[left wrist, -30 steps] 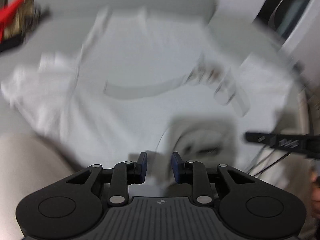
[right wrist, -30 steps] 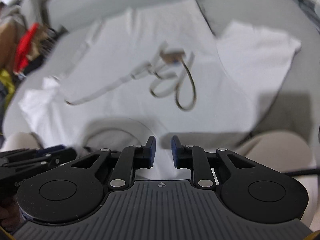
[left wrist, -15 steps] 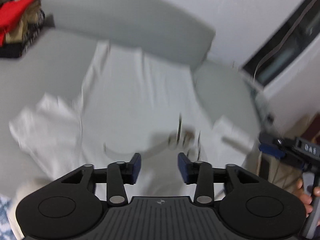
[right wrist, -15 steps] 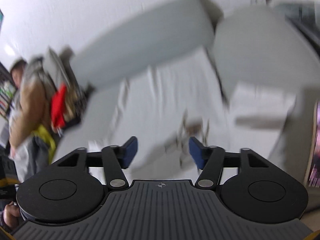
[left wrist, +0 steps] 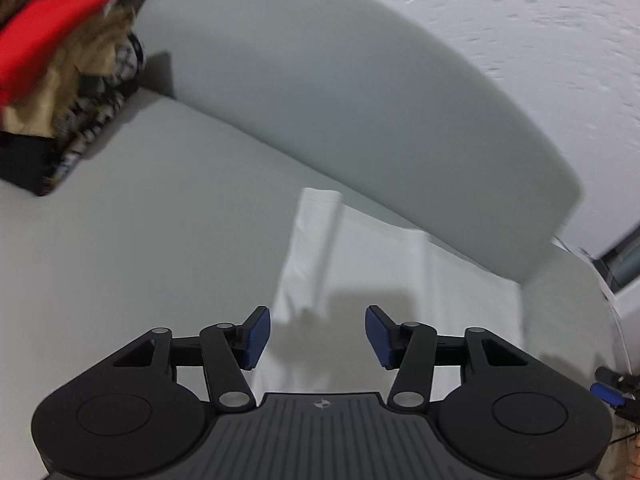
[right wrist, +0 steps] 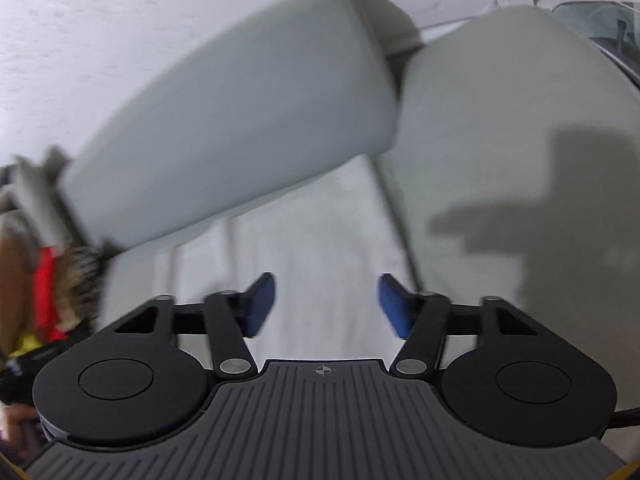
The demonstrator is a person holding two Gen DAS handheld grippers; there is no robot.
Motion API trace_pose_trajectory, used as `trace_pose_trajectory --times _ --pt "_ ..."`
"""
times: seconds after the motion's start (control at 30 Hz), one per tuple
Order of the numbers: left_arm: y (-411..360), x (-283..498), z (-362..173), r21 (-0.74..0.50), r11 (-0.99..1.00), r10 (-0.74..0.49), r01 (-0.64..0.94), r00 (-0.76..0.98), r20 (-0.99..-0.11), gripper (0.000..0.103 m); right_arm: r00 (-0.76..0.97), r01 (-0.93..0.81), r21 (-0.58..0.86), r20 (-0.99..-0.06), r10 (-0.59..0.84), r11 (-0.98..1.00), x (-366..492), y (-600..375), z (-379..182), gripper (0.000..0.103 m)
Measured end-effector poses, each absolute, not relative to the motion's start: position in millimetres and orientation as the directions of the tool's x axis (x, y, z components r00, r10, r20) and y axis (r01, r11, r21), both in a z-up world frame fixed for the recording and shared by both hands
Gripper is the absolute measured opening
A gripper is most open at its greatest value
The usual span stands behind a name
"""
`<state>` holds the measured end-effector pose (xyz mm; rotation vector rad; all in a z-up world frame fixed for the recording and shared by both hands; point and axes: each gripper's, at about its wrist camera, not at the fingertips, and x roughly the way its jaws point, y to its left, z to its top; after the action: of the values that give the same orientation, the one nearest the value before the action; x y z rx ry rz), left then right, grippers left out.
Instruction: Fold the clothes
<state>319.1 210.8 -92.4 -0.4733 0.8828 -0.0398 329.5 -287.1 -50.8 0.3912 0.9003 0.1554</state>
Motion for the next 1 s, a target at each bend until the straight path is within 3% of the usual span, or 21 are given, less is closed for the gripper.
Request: trace_pose_trajectory --times 0.23,0.3,0.47,0.57,0.63,0.67,0.73,0.77,0.9,1.0 --pt "230 403 -151 -0.442 0.883 -0.245 -0.159 0.646 -0.723 0.046 0.636 0.114 0.405 -0.731 0.246 0.907 436 -306 -125 0.052" --pt "233 421 -163 -0.478 0.864 -0.273 -0.157 0.652 -0.707 0.045 0.632 0.12 0.441 -0.724 0.275 0.889 460 -310 -141 0.043" --pt "247 443 -179 -0.616 0.773 -0.353 -0.151 0.704 -0.616 0.045 0.642 0.059 0.561 -0.654 0.399 0.825 489 -307 -162 0.045" --pt "245 448 -180 -0.613 0.781 -0.368 -0.12 0.704 -0.607 0.045 0.66 0.028 0.584 -0.62 0.423 0.811 491 -306 -167 0.048" --pt "241 450 -179 -0.596 0.797 -0.368 -0.101 0.701 -0.611 0.043 0.67 0.011 0.582 -0.608 0.426 0.813 491 -304 -168 0.046" --pt "239 451 -178 -0.586 0.804 -0.365 -0.096 0.699 -0.615 0.035 0.672 0.001 0.572 -0.608 0.423 0.82 491 -302 -168 0.041" --pt "235 453 -176 -0.538 0.838 -0.336 -0.091 0.691 -0.64 0.007 0.678 -0.013 0.521 -0.623 0.39 0.854 490 -296 -167 0.023" --pt "232 451 -173 -0.511 0.856 -0.319 -0.078 0.699 -0.64 0.003 0.682 -0.019 0.492 -0.631 0.371 0.871 489 -293 -166 0.007" --pt "214 441 -155 -0.341 0.94 -0.205 -0.023 0.761 -0.616 0.003 0.815 0.026 0.336 -0.553 0.175 0.942 468 -283 -145 0.0" --pt "199 442 -164 -0.219 0.975 -0.117 -0.037 0.753 -0.647 0.004 0.806 0.109 0.28 -0.587 0.08 0.954 472 -286 -150 0.0"
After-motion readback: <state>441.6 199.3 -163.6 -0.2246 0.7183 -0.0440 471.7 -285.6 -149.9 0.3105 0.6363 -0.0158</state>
